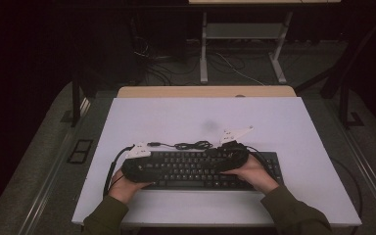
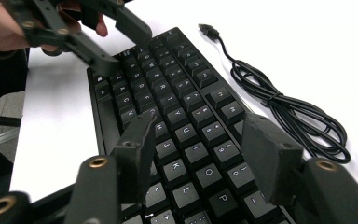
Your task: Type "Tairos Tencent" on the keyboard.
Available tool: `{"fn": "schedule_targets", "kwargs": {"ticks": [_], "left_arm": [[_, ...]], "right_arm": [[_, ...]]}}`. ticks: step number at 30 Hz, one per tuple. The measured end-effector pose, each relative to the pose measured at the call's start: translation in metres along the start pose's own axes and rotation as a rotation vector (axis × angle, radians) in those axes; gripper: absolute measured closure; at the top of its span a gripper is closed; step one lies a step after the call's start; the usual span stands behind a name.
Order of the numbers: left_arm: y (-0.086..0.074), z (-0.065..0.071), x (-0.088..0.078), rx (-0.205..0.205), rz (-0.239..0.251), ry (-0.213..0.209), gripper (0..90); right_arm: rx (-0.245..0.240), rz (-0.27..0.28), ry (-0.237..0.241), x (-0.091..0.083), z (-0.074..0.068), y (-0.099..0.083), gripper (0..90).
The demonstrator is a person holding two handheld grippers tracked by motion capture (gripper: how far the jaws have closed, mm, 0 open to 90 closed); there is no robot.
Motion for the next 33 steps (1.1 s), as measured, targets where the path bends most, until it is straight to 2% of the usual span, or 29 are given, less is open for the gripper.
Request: {"fn": "schedule_targets", "kwargs": {"ticks": [7, 13, 18, 27, 33], "left_arm": [[0.003, 0.000, 0.004, -0.001, -0.017, -0.003, 73.8], [0.007, 0.000, 0.005, -0.006, -0.025, -0.015, 88.2], [0.011, -0.002, 0.007, -0.010, -0.026, -0.023, 88.6], [0.022, -0.001, 0.014, 0.011, -0.023, -0.041, 88.6], [0.021, 0.002, 0.021, 0.017, -0.031, -0.047, 88.6]], "right_arm": [[0.000, 0.016, 0.005, -0.004, -0.001, 0.001, 40.1], [0.003, 0.020, 0.008, -0.005, -0.001, 0.000, 39.8], [0.003, 0.025, 0.005, -0.005, -0.001, 0.001, 39.5], [0.005, 0.035, 0.006, -0.007, 0.000, 0.002, 39.3], [0.005, 0.042, 0.004, -0.008, 0.001, 0.002, 39.3]]}}
Point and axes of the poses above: each handheld gripper's, and its own axes: x roughly forward along the jaws, y roughly out of its top, z roughly to its right, the point moved 8 cm from there along x, roughly forward along the jaws, and after that the axes turned 13 degrees about y, right-handed, at the moved point
